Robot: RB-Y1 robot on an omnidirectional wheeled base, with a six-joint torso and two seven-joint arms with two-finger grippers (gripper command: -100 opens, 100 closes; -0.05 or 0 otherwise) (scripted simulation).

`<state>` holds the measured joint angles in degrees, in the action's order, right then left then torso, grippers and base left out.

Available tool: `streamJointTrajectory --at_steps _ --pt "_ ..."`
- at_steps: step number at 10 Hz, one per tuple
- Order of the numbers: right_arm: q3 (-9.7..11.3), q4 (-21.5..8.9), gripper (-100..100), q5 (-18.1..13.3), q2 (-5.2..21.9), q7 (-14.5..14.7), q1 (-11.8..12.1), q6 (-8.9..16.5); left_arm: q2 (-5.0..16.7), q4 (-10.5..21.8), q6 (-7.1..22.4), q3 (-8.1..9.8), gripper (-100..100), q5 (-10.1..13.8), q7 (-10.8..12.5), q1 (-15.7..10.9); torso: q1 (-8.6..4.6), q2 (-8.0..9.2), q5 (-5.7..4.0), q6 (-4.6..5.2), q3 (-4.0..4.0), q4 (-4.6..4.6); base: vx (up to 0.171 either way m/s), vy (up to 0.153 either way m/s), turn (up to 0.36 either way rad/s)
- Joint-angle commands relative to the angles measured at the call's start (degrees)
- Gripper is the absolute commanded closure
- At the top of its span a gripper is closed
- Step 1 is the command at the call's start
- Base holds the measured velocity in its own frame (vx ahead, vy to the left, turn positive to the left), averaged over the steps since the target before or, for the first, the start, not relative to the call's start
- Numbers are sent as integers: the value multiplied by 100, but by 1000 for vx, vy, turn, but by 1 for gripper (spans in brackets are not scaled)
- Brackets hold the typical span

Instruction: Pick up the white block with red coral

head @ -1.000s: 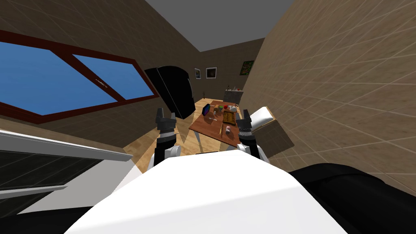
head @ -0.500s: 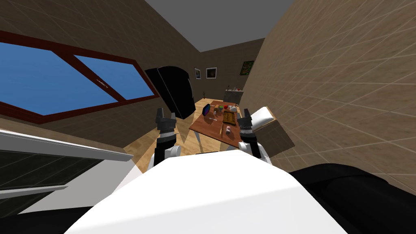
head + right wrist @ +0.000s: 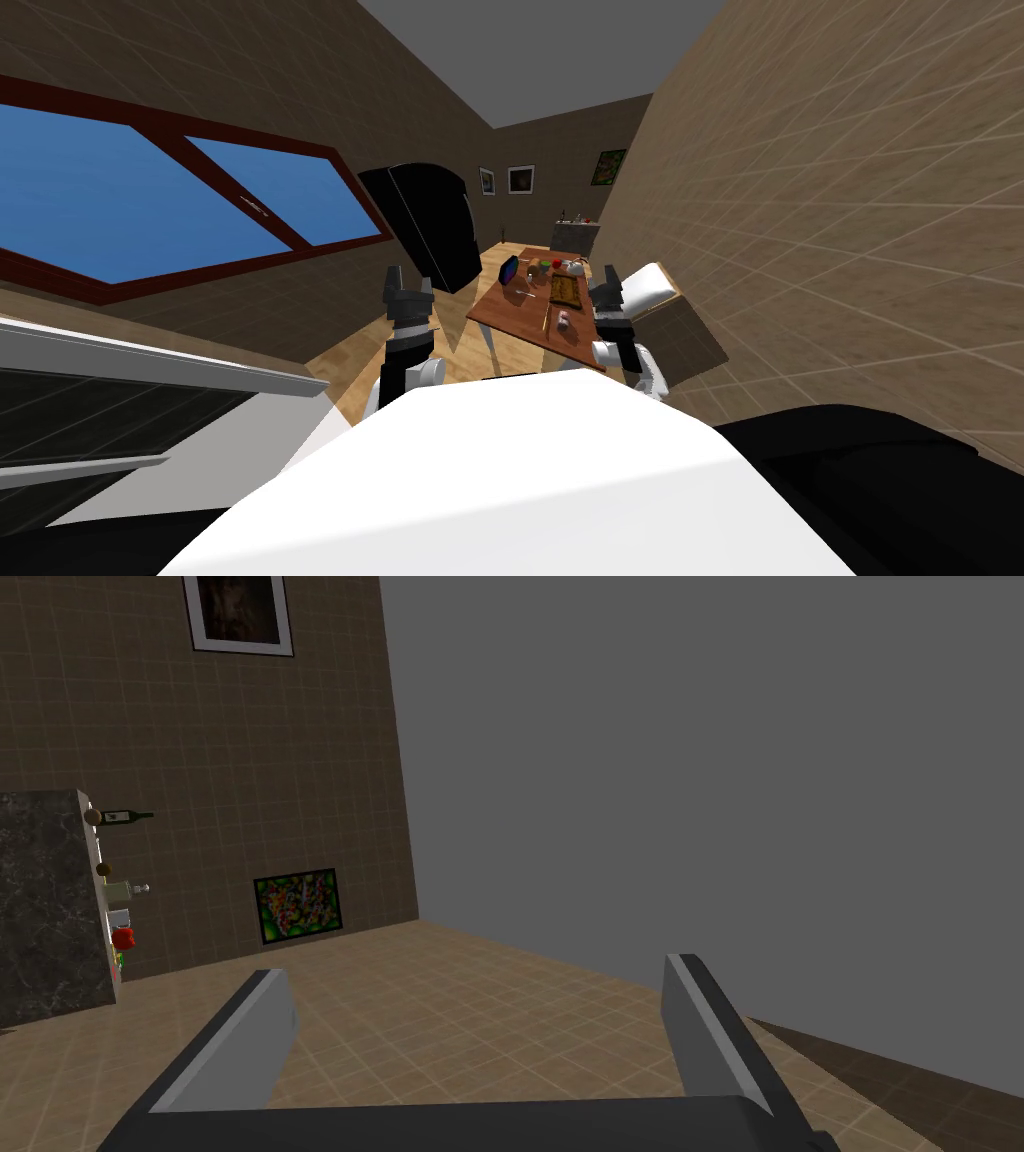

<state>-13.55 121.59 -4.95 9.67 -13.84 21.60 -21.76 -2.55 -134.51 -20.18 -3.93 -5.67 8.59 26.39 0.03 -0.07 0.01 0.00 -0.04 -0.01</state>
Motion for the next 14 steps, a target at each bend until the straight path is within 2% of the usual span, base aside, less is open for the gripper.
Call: streamJointTrajectory --at_steps 1,3,4,5,6,7,8,9,10,11,12,13,14 --pt "-164 -75 -100 0 44 -170 -92 207 0 0 0 0 0 0 0 0 0 0 0 0 0 0 6 13 3" --pt "-525 -401 -100 -50 115 -518 -447 594 0 0 0 0 0 0 0 0 -1 1 0 0 1 0 7 16 7" --pt "-593 -401 -100 -50 115 -581 -447 699 0 0 0 0 0 0 0 0 0 0 0 0 0 0 8 13 1" --pt "-820 -584 -100 -77 152 -800 -639 899 0 0 0 0 0 0 0 0 -1 1 0 1 1 0 7 11 7" --pt "-824 -584 -100 -77 152 -801 -639 966 0 0 0 0 0 0 0 0 -2 2 0 1 1 1 5 9 1" --pt "-1064 -771 -100 -105 191 -1030 -841 1245 0 0 0 0 0 0 0 0 -2 3 0 1 2 1 5 13 7" --pt "-1064 -778 -100 -105 191 -1030 -841 1245 0 0 0 0 0 0 0 0 -1 2 0 1 1 0 5 11 3" --pt "-1308 -985 -100 -134 230 -1267 -1051 1480 0 0 0 0 0 0 0 0 -2 3 0 1 2 1 7 15 8" --pt "-1312 -985 -100 -134 230 -1267 -1051 1534 0 0 0 0 0 0 0 0 -2 2 0 1 2 1 7 11 0" --pt "-1560 -1203 -100 -163 270 -1509 -1263 1736 0 0 0 0 0 0 0 0 -1 2 0 0 1 0 9 14 9" --pt "-1565 -1203 -100 -163 270 -1509 -1267 1832 0 0 0 0 0 0 0 0 0 1 0 0 1 0 7 12 3" --pt "-1806 -1432 -100 -193 310 -1747 -1489 2031 0 0 0 0 0 0 0 0 -1 1 0 1 1 0 6 14 6" --pt "-1824 -1432 -100 -193 310 -1756 -1489 2138 0 0 0 0 0 0 0 0 -1 1 0 1 1 0 5 11 3"
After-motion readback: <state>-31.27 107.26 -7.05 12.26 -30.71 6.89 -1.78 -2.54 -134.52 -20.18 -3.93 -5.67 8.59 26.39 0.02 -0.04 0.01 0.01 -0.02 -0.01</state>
